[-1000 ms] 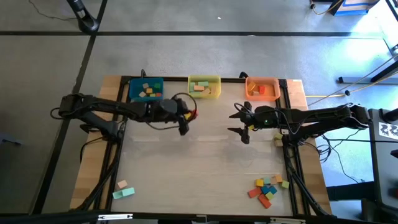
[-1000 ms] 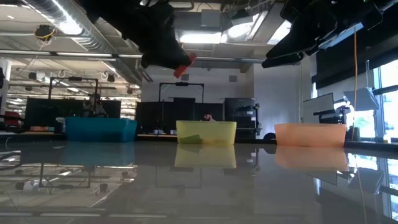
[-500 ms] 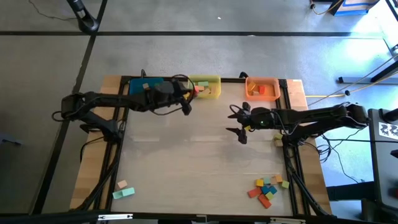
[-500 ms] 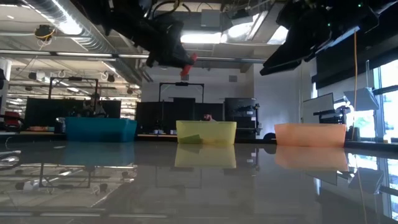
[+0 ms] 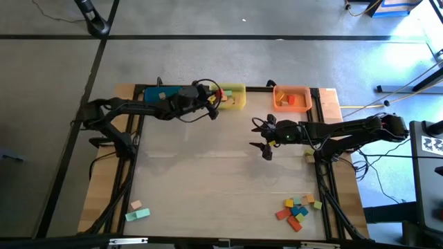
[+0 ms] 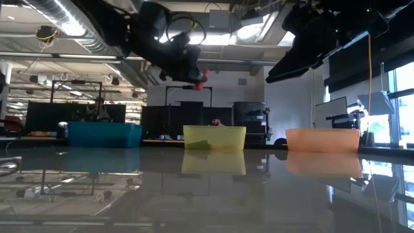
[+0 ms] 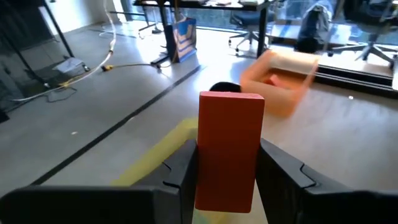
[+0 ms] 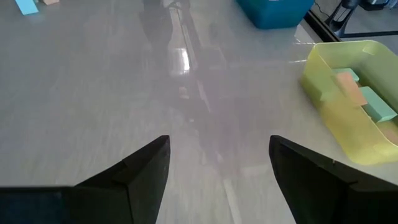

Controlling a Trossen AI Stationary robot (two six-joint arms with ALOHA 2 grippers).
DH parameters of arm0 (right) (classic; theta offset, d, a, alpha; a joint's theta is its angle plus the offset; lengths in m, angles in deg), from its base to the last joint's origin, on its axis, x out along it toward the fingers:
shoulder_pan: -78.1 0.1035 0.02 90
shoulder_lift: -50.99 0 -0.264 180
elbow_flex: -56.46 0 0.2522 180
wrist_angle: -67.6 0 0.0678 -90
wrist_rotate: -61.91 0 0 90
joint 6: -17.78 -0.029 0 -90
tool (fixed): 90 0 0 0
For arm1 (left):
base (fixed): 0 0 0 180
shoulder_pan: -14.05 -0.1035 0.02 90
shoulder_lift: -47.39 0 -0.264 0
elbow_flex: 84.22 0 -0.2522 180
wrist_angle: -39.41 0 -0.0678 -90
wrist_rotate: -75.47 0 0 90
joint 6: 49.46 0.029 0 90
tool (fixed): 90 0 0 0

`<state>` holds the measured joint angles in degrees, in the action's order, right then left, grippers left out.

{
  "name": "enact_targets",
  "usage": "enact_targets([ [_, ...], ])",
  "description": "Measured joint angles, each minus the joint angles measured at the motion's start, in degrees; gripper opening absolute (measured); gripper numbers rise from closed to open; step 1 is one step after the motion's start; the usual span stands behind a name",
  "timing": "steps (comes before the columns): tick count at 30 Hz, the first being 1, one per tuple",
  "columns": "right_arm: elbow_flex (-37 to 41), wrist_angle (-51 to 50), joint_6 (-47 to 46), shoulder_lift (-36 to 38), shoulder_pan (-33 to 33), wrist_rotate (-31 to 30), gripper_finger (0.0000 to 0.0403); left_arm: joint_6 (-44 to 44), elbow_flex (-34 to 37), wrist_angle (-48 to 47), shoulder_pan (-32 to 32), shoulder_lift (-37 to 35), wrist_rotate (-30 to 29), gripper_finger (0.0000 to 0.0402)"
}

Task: Sort blocks by size
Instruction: Put the orange rectangle block into the yellow bin, then put the light blue triangle block into the orange bin

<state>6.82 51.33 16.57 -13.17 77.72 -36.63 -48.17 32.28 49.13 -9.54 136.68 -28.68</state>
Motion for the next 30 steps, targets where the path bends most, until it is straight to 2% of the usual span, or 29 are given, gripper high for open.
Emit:
enact_targets([
  [6,0.0,2.0,0.2,0.0,0.0,0.0,0.0273,0.3,-2.9,2.4,-2.7,5.7,0.1,0.0118],
  [9,0.0,2.0,0.2,0.0,0.0,0.0,0.0273,0.3,-5.4,2.3,-3.7,8.8,1.9,0.0118],
  [16,0.0,2.0,0.2,0.0,0.0,0.1,0.0273,0.3,-10.5,-3.0,-4.4,13.9,3.1,0.0119],
  [30,0.0,2.0,0.2,0.0,0.0,0.1,0.0273,-1.0,-10.6,-3.7,-4.6,15.2,3.1,0.0209],
])
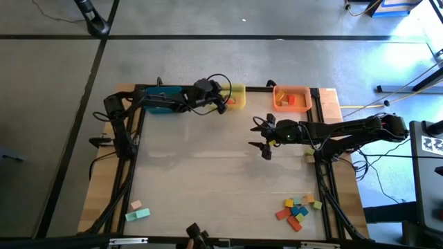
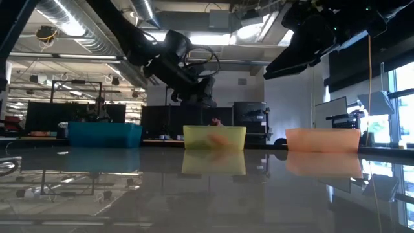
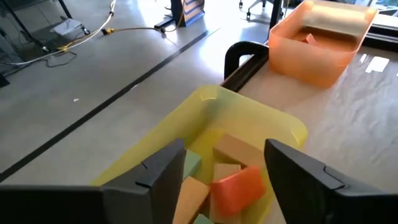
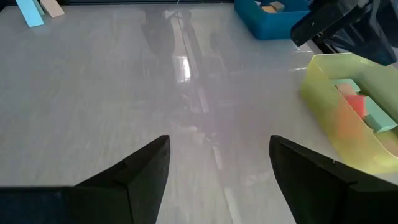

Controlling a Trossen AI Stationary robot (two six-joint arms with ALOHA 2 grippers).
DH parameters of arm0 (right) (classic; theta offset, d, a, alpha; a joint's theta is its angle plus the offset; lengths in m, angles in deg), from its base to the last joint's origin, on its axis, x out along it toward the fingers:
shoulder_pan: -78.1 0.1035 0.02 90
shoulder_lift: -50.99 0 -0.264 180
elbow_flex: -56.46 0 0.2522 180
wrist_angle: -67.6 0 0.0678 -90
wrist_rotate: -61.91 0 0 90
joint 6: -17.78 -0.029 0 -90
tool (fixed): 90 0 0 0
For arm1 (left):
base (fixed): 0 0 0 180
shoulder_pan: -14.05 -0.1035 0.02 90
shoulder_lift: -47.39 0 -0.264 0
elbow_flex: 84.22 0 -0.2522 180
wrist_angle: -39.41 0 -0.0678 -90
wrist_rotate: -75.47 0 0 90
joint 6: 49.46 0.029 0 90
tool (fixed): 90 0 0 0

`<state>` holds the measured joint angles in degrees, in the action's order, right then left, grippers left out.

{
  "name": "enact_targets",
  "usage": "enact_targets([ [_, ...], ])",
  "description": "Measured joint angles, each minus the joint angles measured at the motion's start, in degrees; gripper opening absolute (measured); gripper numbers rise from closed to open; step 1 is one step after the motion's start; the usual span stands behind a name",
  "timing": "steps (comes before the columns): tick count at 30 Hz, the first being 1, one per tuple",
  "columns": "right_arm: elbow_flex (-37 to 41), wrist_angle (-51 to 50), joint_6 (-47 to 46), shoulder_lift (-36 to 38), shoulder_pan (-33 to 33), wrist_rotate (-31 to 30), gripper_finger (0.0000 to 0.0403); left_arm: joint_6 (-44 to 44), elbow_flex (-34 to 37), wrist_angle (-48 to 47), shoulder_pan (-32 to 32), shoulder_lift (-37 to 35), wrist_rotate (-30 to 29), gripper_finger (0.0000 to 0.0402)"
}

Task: Sort blocks by size
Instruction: Put the light blue triangle block into the orange bin

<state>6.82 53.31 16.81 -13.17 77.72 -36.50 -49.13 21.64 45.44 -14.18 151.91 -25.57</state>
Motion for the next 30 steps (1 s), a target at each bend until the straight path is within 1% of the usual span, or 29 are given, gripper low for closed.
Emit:
enact_targets([
  [4,0.0,-0.1,0.0,0.0,0.0,0.0,0.0273,0.2,-0.1,-4.1,0.8,-3.7,0.0,0.0221],
  [9,0.0,-0.5,0.0,0.0,0.0,0.0,0.0273,4.2,-0.9,-15.6,3.9,-12.1,0.0,0.0217],
  [15,0.0,-0.4,0.0,0.0,0.0,0.0,0.0273,7.9,-1.0,-29.2,11.8,-23.5,0.0,0.0212],
  [19,0.0,-0.4,0.0,0.0,0.0,0.1,0.0273,7.8,-1.0,-38.3,18.3,-28.3,0.0,0.0212],
  [22,0.0,-0.6,0.0,0.0,0.0,0.1,0.0273,5.6,-1.0,-46.3,23.4,-30.2,0.0,0.0212],
  [25,0.0,-0.7,0.0,0.0,0.0,0.1,0.0273,1.2,-0.9,-54.2,28.4,-30.5,-0.1,0.0212],
  [30,0.0,-0.8,0.0,0.0,0.0,0.1,0.0273,-10.3,-0.9,-64.5,36.1,-30.0,0.0,0.0211],
])
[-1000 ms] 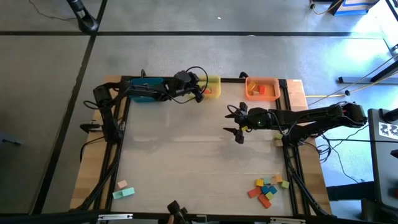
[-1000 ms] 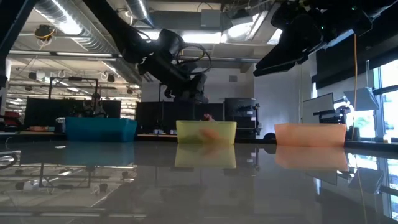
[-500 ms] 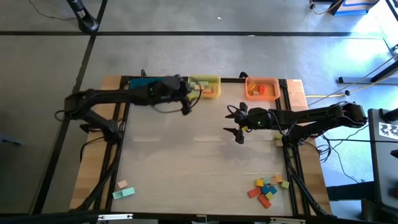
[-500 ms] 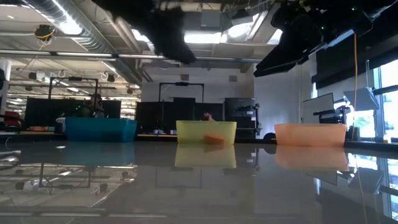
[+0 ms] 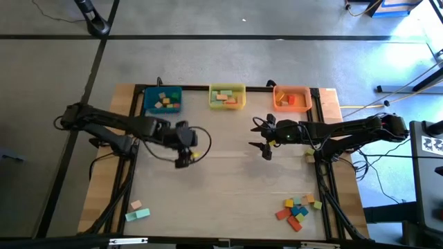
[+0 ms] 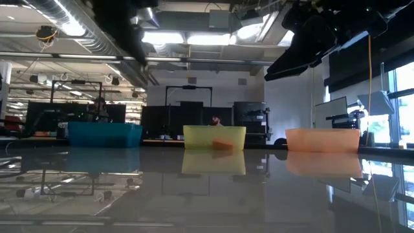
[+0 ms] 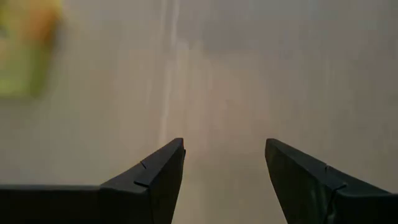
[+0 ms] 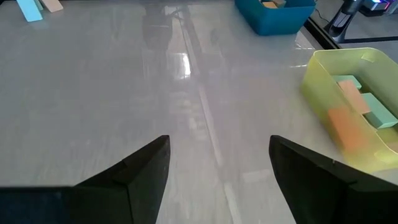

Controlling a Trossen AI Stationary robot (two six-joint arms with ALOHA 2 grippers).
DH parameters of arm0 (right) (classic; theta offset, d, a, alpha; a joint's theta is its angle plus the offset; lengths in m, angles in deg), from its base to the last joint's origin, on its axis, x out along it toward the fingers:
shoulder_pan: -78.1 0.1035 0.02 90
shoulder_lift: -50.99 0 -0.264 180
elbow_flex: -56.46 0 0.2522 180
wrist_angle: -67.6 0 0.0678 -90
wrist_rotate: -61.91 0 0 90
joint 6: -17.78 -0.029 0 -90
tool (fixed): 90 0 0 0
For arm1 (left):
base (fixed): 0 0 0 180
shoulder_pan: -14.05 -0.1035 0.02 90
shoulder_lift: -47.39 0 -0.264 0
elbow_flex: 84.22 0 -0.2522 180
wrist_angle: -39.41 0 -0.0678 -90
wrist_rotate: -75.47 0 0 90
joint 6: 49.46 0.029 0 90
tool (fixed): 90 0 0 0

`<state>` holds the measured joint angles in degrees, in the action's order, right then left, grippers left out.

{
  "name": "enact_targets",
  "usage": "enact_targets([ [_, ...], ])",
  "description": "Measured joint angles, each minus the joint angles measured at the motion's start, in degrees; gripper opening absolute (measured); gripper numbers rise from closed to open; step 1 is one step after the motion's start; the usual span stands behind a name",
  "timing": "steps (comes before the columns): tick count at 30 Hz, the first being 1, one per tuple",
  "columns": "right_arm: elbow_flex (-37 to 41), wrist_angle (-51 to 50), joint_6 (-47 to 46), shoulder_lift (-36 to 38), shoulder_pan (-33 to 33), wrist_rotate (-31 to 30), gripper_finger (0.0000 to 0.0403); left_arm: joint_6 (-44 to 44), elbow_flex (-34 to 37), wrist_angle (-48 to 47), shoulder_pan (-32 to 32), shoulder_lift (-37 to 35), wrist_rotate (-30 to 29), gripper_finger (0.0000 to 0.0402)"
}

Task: Sort blocks by size
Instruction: Put the light blue triangle block into the orange bin

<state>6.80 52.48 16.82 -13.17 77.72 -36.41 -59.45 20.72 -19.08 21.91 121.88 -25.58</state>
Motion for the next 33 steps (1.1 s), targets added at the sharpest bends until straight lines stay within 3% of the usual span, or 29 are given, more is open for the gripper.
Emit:
enact_targets([
  [11,0.0,-0.4,0.0,0.0,0.0,0.0,0.0273,-25.6,0.0,-7.6,14.2,0.0,0.0,0.0211],
  [19,0.0,-2.1,0.0,0.0,0.0,0.0,0.0273,-38.2,0.0,-7.8,24.7,1.1,-0.1,0.0211],
  [29,0.0,-1.9,0.0,-0.2,0.0,0.0,0.0273,-53.2,0.0,-8.7,36.7,7.8,0.2,0.0211],
  [33,0.0,-2.5,0.0,-0.2,0.0,0.0,0.0273,-60.5,0.0,-8.6,40.6,10.4,4.1,0.0211],
])
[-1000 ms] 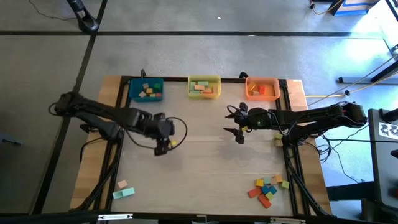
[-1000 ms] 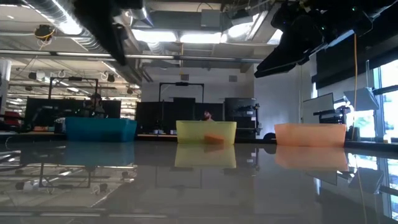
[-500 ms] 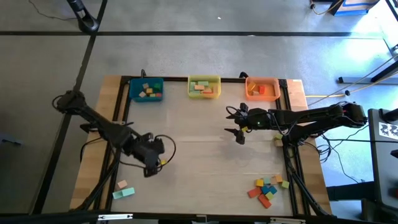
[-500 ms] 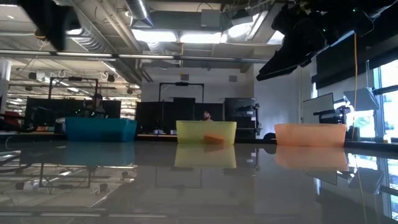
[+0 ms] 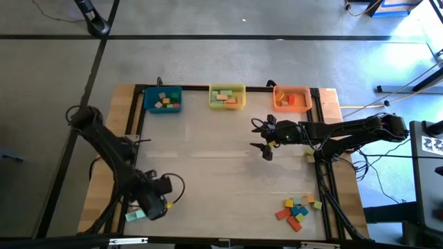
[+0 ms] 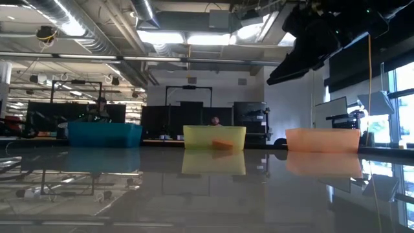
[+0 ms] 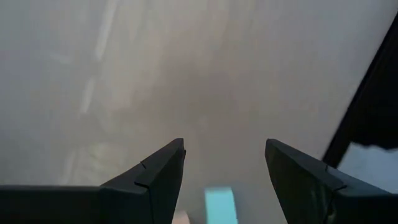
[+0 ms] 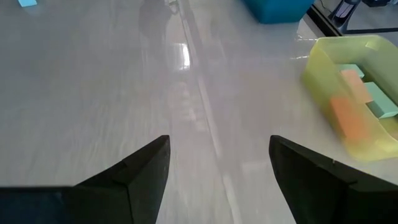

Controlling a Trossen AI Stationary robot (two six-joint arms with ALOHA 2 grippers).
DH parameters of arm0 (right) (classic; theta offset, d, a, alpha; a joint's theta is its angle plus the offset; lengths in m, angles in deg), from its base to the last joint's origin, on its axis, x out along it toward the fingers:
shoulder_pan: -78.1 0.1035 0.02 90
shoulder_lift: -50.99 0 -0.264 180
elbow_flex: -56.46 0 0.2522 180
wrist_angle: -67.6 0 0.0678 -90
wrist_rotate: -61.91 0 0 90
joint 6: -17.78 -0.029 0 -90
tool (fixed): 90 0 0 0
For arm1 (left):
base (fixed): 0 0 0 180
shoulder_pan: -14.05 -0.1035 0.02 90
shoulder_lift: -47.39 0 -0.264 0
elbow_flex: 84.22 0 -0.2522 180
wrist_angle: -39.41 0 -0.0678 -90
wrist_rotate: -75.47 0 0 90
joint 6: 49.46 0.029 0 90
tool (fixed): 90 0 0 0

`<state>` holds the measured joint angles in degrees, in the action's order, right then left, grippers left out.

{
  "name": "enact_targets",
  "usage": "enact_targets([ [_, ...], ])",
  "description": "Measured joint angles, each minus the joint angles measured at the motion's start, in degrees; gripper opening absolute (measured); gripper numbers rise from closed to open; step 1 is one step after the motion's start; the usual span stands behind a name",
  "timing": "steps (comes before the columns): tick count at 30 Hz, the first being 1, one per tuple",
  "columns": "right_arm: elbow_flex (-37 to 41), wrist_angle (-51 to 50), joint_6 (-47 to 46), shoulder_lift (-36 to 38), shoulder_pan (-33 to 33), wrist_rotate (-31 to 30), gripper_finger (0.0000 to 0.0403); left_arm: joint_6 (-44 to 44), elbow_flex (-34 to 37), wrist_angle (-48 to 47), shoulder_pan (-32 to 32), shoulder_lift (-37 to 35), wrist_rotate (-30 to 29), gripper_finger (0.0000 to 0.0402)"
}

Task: Sort blocks by size
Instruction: Put the light blue triangle block into the orange bin

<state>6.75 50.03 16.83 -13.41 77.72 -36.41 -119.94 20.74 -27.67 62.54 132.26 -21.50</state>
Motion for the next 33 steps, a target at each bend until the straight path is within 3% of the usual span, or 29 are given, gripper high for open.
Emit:
enact_targets([
  [8,0.0,-0.3,1.3,0.0,0.0,0.0,0.0273,-10.3,0.0,2.3,7.0,4.6,6.7,0.0211],
  [19,0.0,-0.7,1.7,0.0,0.0,0.0,0.0273,-10.5,0.0,3.5,12.0,11.5,13.8,0.0211],
  [33,0.0,-0.6,1.7,0.0,0.0,0.0,0.0273,-11.5,0.7,3.0,13.6,14.5,14.3,0.0211],
])
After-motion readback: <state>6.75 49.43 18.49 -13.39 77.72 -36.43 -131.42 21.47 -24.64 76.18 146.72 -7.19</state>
